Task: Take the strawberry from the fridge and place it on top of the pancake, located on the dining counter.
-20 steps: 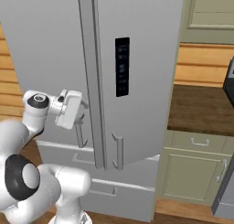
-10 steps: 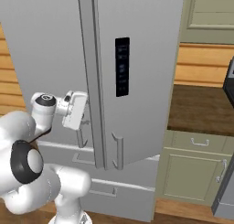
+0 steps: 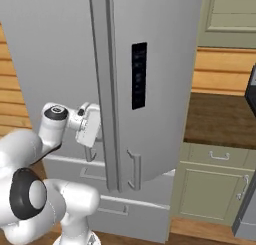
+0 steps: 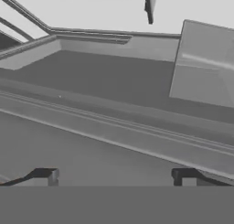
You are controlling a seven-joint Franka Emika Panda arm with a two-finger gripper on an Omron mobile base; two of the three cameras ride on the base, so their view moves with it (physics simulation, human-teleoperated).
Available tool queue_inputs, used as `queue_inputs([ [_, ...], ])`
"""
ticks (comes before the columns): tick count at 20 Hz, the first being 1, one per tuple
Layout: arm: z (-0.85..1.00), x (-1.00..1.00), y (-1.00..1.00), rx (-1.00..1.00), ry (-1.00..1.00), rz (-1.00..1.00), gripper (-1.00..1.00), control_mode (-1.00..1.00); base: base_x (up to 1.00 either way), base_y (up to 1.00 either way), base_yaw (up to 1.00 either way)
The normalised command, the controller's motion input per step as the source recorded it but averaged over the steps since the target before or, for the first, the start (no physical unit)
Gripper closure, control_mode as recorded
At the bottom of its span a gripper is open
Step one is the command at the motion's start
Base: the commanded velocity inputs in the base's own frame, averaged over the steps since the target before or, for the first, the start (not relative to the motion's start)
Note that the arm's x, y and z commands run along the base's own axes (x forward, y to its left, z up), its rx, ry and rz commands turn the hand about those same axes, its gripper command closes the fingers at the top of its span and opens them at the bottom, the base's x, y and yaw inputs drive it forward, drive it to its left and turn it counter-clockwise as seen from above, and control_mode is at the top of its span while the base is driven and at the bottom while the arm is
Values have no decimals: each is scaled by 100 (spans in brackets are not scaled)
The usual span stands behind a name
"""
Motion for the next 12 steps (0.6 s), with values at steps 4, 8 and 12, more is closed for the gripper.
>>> queue_inputs([
  [4, 0, -70, -86, 0, -7, -25, -100, -100, 0, 0, 0],
  [8, 0, -72, -98, 0, -10, -25, -100, -100, 0, 0, 0],
  [12, 0, -69, -100, 0, -12, -24, -100, -100, 0, 0, 0],
])
